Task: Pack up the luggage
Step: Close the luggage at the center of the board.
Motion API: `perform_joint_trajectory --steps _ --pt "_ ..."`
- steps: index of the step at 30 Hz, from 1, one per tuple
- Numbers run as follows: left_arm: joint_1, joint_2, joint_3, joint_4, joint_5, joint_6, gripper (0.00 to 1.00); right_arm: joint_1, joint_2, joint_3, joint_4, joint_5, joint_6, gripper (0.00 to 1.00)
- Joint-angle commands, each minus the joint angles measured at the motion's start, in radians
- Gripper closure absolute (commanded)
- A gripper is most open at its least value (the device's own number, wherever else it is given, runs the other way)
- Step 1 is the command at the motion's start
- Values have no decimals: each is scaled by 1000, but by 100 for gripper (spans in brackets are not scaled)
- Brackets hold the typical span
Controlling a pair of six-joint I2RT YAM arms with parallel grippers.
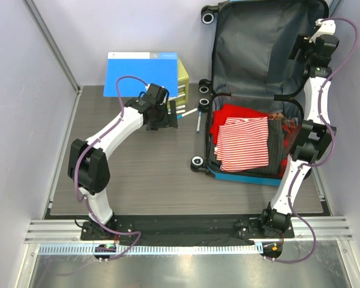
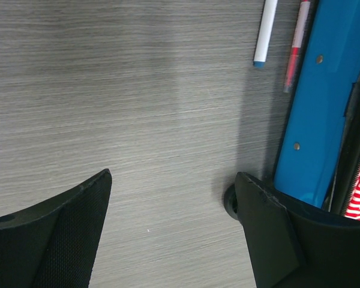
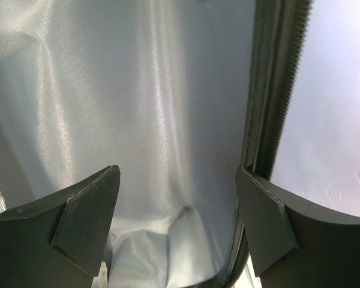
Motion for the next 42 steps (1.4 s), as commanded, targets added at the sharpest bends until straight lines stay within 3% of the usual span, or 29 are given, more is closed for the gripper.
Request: perform_joint_trajectory --steps 1,7,15,22,28,34,42 --pt "-10 0 46 -19 -11 -27 16 -6 37 64 76 60 -47 16" --pt "-22 17 70 -42 -14 -35 16 -6 -18 27 51 72 -29 16" --pt "-27 65 118 -77 -2 -30 16 21 -173 -117 -15 -60 121 20" --pt "-41 123 192 -120 20 6 16 37 -197 -5 -107 -54 120 19" --pt "-41 160 238 -131 58 31 16 36 -167 -8 -116 -5 63 18" --pt "-41 192 268 -128 72 26 16 40 -120 38 -113 171 -90 16" --pt "-41 213 307 -143 61 29 16 18 -40 93 -50 193 -133 15"
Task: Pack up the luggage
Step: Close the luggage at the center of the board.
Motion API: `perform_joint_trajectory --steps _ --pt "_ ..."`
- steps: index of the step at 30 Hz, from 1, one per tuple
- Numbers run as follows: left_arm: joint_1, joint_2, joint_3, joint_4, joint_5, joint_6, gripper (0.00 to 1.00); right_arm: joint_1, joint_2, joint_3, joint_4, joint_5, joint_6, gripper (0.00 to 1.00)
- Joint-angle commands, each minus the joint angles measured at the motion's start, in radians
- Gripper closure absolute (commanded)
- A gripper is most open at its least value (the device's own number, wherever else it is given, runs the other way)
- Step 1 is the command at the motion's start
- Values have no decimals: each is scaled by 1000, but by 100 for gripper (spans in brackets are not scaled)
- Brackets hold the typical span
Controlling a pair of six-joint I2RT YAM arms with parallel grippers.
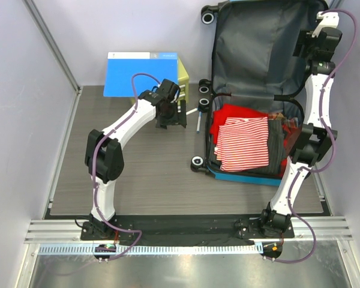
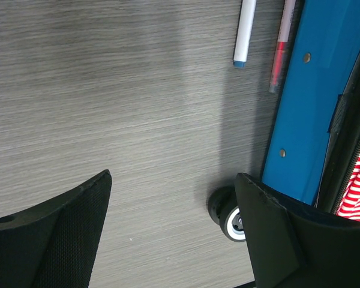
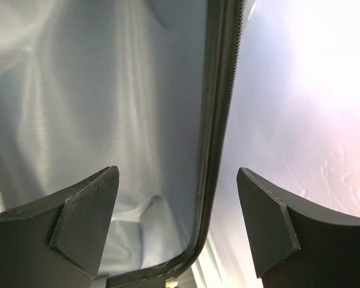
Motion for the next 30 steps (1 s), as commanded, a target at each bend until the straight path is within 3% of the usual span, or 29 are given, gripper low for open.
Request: perform_joint_trajectory --steps 1,7,15,18,22,25,30 --pt "-4 12 67 -25 7 21 16 -18 43 43 95 55 -39 15" --pt "-4 24 86 -50 -8 23 16 -33 141 53 262 40 -32 16" --pt "-4 63 144 -79 -19 23 17 -39 191 65 394 -11 8 28" --pt "-4 76 194 -64 -17 27 17 -39 183 47 414 -22 13 41" --pt "-4 110 282 -55 -4 41 17 -39 157 4 457 -43 40 88" --pt "-4 127 316 -52 1 49 17 -36 142 -15 477 -75 53 99" --pt "-4 130 322 -3 9 63 17 -29 76 -125 527 -62 70 99"
